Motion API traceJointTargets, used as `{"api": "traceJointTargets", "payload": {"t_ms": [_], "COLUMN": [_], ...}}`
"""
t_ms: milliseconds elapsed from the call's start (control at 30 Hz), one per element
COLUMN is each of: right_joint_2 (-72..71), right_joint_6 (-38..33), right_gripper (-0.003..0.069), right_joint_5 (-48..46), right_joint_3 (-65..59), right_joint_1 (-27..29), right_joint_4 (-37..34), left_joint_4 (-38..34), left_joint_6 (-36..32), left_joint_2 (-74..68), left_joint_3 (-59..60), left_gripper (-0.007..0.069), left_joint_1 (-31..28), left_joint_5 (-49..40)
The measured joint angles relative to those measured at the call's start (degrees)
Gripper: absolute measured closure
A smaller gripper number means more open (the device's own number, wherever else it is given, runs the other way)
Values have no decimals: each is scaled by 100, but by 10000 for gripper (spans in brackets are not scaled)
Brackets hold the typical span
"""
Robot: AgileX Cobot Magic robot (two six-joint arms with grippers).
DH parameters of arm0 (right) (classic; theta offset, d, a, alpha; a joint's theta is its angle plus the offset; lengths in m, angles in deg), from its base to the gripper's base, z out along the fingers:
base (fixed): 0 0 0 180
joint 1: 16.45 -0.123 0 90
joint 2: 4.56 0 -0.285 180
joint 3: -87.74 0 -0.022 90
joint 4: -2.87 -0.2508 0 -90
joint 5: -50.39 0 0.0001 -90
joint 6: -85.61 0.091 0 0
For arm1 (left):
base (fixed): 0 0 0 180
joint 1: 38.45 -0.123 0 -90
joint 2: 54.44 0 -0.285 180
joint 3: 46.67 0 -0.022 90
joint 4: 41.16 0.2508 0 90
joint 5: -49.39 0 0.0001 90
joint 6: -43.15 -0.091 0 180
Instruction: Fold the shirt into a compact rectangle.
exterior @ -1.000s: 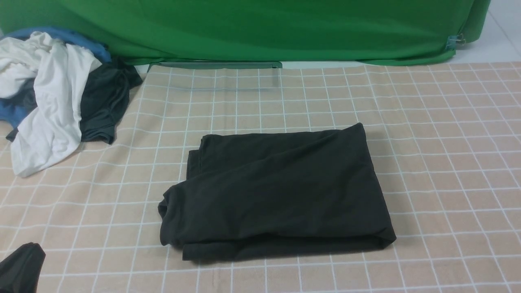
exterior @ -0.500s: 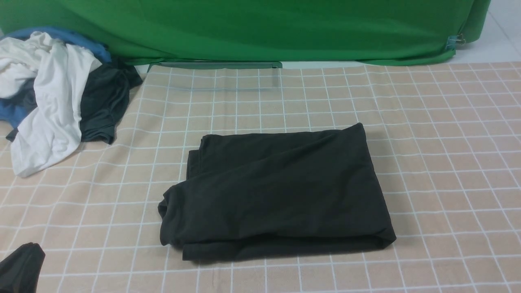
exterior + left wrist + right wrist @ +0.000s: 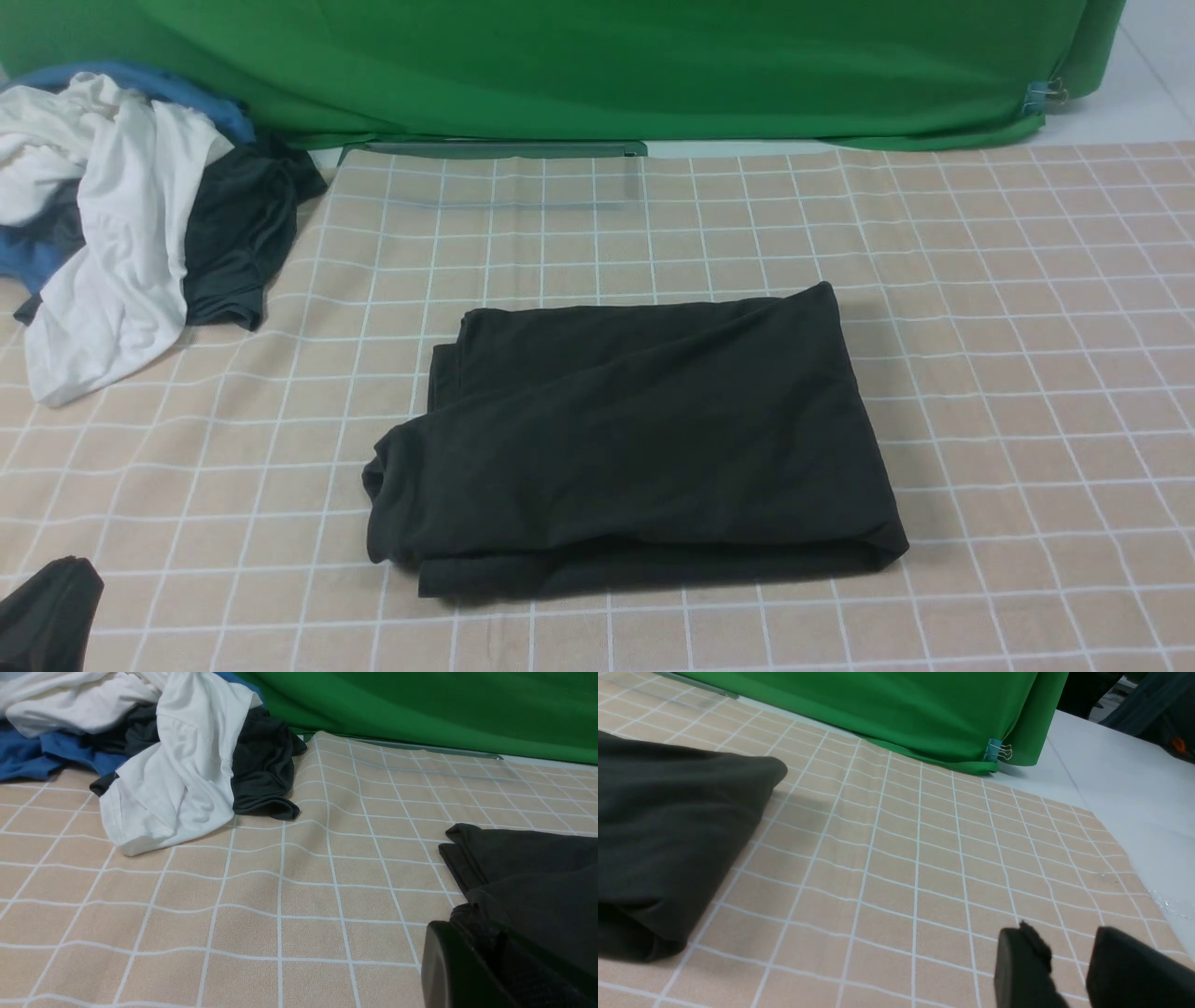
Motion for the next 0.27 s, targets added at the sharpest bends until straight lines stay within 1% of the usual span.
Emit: {"api": "traceJointTargets", "payload": {"t_ms": [267], "right_joint_2": [0], "right_joint_6": [0], "right_gripper": [421], "right_joint_5": [0], "right_joint_3": [0], "right_joint_1": [0], "right_joint_4": [0], "left_joint_4": [0], "left_joint_6": [0], "left_joint_2": [0], "left_joint_3": [0], "left_gripper": [608], "left_joint_1": [0], "left_joint_5": [0]}}
